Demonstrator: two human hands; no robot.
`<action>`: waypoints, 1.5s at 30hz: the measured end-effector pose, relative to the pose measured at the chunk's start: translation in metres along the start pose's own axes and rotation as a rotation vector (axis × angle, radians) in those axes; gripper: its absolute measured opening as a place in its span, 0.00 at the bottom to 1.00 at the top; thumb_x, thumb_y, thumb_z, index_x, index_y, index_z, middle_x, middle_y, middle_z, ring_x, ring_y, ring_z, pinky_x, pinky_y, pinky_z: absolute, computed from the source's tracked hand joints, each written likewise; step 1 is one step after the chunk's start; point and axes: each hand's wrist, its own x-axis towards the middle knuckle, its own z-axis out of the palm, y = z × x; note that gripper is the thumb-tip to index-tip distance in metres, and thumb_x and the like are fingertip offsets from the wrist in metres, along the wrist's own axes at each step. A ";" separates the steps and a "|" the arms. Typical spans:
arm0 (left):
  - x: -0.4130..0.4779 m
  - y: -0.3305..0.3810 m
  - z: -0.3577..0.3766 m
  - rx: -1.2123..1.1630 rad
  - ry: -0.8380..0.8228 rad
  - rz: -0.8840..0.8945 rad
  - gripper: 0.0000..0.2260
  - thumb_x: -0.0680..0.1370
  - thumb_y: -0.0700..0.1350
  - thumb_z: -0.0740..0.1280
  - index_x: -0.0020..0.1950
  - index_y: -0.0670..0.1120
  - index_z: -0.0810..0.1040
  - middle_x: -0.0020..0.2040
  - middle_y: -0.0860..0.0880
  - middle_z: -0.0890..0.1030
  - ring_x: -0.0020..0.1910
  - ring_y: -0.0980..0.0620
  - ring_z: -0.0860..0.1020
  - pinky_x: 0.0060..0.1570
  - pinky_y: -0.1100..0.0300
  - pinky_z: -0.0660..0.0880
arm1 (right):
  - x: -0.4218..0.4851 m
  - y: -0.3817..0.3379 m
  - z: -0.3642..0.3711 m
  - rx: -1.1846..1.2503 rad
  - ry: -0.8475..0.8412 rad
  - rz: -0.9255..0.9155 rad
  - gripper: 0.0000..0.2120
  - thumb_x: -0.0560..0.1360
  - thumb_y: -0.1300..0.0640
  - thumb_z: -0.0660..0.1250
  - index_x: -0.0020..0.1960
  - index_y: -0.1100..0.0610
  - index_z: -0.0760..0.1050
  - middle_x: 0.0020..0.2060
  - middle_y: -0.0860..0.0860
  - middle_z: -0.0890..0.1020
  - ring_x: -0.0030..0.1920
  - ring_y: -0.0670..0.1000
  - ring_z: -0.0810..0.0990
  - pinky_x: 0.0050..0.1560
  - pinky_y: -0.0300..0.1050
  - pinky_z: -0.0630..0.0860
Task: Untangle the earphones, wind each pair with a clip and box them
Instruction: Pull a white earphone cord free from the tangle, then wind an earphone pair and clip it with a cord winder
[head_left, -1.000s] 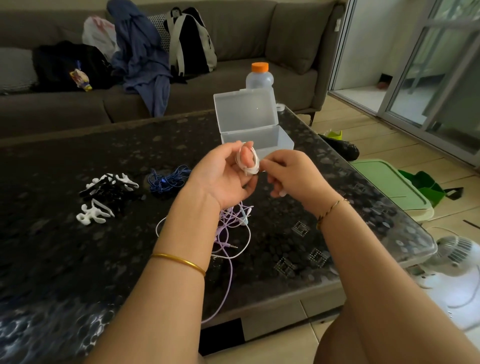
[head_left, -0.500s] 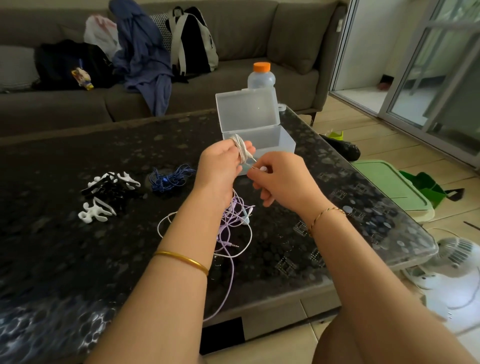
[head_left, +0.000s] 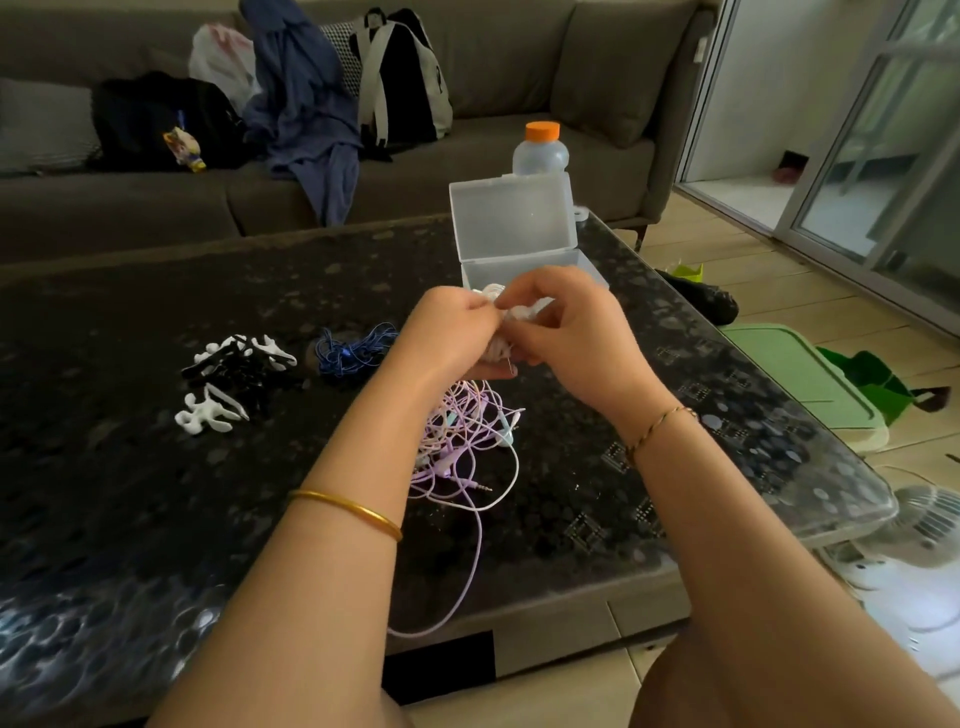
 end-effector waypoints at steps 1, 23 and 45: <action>-0.002 -0.001 -0.006 -0.035 -0.027 -0.035 0.09 0.79 0.35 0.60 0.51 0.39 0.80 0.50 0.37 0.82 0.45 0.43 0.84 0.42 0.52 0.82 | 0.001 -0.002 0.001 0.037 -0.042 0.004 0.04 0.74 0.61 0.69 0.48 0.54 0.77 0.50 0.53 0.78 0.37 0.45 0.80 0.34 0.31 0.76; -0.041 -0.033 -0.106 -0.509 0.148 -0.420 0.10 0.78 0.38 0.57 0.43 0.41 0.78 0.29 0.47 0.80 0.22 0.59 0.75 0.21 0.66 0.73 | 0.018 -0.058 0.092 0.390 -0.605 0.135 0.07 0.78 0.60 0.64 0.55 0.61 0.72 0.43 0.56 0.78 0.38 0.47 0.83 0.38 0.42 0.81; -0.051 -0.052 -0.141 -0.313 0.136 -0.257 0.06 0.77 0.29 0.62 0.46 0.36 0.77 0.41 0.42 0.80 0.37 0.52 0.80 0.32 0.65 0.79 | 0.012 -0.057 0.134 0.393 -0.469 0.157 0.08 0.77 0.62 0.65 0.55 0.64 0.73 0.41 0.59 0.79 0.37 0.52 0.81 0.40 0.47 0.81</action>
